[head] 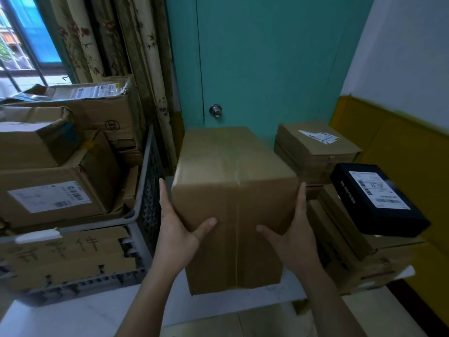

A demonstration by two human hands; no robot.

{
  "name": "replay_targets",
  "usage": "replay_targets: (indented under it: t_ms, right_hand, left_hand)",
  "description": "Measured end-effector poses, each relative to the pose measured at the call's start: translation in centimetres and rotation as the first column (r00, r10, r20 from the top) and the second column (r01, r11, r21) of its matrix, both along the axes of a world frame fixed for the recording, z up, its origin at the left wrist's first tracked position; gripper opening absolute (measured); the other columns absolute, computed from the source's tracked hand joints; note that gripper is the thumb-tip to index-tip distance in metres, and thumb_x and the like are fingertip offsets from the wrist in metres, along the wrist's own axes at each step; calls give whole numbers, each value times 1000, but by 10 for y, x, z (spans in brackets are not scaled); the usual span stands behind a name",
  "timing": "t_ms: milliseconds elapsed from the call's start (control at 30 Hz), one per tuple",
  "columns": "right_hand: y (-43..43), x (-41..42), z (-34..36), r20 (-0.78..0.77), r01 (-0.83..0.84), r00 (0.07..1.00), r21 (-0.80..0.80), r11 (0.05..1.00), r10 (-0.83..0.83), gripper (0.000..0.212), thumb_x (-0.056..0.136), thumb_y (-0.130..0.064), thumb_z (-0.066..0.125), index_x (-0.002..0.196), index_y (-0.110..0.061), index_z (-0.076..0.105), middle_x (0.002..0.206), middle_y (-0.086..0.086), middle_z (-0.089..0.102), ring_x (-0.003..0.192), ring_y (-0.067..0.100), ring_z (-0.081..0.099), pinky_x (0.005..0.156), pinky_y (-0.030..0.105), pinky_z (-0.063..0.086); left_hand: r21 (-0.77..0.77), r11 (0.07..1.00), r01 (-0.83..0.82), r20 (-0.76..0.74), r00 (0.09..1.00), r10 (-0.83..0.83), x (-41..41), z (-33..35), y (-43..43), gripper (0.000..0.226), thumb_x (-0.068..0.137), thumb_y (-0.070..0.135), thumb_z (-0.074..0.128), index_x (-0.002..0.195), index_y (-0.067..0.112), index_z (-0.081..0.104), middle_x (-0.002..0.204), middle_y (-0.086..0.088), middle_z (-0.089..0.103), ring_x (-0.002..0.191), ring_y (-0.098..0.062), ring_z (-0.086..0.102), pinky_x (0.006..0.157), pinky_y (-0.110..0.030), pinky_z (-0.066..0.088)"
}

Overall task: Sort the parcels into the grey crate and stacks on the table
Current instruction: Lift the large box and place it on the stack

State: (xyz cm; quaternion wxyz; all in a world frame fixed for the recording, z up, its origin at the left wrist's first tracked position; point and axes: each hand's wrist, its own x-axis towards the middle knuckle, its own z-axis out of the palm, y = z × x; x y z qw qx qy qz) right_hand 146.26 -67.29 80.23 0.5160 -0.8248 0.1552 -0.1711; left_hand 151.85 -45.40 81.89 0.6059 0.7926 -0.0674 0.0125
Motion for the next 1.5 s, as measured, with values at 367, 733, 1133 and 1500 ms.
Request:
replay_targets:
  t_ms: [367, 733, 1133, 1500]
  right_hand:
    - [-5, 3, -11, -18, -3, 1000, 10, 1000, 3, 134, 66, -25, 91, 149, -55, -9, 160, -8, 23, 141, 16, 35, 113, 49, 38]
    - [-12, -9, -25, 0, 7, 1000, 64, 998, -7, 93, 61, -77, 73, 136, -36, 35, 124, -11, 60, 107, 7, 62, 85, 34, 57]
    - [-18, -1, -14, -80, 54, 996, 92, 994, -46, 29, 92, -49, 59, 116, -33, 53, 98, -27, 56, 90, -2, 54, 73, 16, 39]
    - [-34, 16, 10, -280, 73, 956, 522, 850, 90, 24, 92, -45, 63, 104, -26, 70, 106, 4, 71, 96, 23, 66, 72, 33, 51]
  left_hand:
    - [-22, 1000, 22, -35, 999, -23, 5, -13, 9, 103, 72, 69, 73, 153, 45, 15, 150, 4, 38, 127, -13, 50, 95, -33, 55]
    - [-63, 995, -72, -252, 966, 54, 6, -11, 6, 88, 75, 76, 47, 147, 26, 38, 121, 7, 56, 105, -9, 57, 85, -32, 49]
    - [-81, 994, -69, -404, 914, 30, 13, -13, 10, 64, 89, 47, 68, 143, 25, 42, 122, -1, 61, 102, -20, 64, 78, -34, 52]
    - [-105, 994, 36, -518, 851, -86, 26, 3, 11, 76, 83, 50, 73, 146, 24, 40, 116, -2, 66, 99, -25, 68, 77, -40, 55]
